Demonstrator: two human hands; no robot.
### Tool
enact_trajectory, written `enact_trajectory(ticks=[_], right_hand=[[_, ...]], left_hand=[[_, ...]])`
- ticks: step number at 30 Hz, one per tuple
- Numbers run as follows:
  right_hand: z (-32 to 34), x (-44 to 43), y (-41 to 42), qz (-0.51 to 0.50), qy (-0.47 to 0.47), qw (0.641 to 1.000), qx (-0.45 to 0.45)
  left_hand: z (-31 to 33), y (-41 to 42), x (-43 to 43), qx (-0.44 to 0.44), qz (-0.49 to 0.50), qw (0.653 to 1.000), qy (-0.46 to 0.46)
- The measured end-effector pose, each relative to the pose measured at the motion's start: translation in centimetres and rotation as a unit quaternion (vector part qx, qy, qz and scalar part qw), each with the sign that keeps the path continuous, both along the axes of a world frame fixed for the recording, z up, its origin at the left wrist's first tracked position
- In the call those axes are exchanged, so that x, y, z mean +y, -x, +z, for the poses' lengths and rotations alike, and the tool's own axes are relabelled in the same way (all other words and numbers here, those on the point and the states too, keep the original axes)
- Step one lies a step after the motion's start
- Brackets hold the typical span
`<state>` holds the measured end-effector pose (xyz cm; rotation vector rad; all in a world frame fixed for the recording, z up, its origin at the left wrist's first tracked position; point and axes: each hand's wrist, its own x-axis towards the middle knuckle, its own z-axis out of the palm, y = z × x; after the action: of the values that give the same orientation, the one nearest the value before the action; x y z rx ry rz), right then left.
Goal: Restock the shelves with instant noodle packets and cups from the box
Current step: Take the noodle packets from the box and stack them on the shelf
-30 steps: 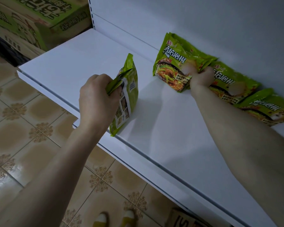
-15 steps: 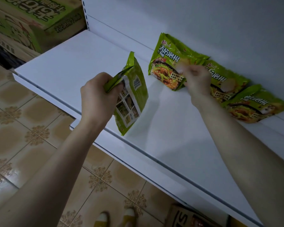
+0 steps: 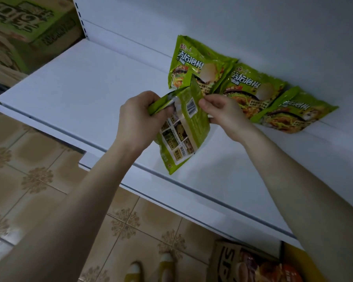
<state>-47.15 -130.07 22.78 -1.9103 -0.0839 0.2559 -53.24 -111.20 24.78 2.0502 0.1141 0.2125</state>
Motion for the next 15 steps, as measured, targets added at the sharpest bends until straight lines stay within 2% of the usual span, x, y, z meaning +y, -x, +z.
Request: enact_trajectory(ticks=[4,7,9,11,15], right_hand=[[-0.4,-0.1,0.2,-0.058,0.029,0.998,-0.021],[-0.6,0.7,1.0,-0.089,0.109,0.985,-0.095],[-0.4,1.2,2.0,-0.11,0.126,0.977,-0.132],[-0.2,1.4,3.3,-0.084,0.117,0.98,-0.135],[0.0,2.1,5.5,0.033,0.145,0.986,-0.073]], left_hand=[[0.1,-0.1,-0.1,0.05,-0.042,0.996,0.06],[0.0,-0.5,-0.7,0.059,0.001,0.996,0.065],[0.1,-0.7,-1.2,0.07,0.035,0.992,0.096],[0.6,-0.8,-1.6,0.084,0.069,0.982,0.155],[1.4,-1.0,-1.9,0.11,0.094,0.956,0.257]])
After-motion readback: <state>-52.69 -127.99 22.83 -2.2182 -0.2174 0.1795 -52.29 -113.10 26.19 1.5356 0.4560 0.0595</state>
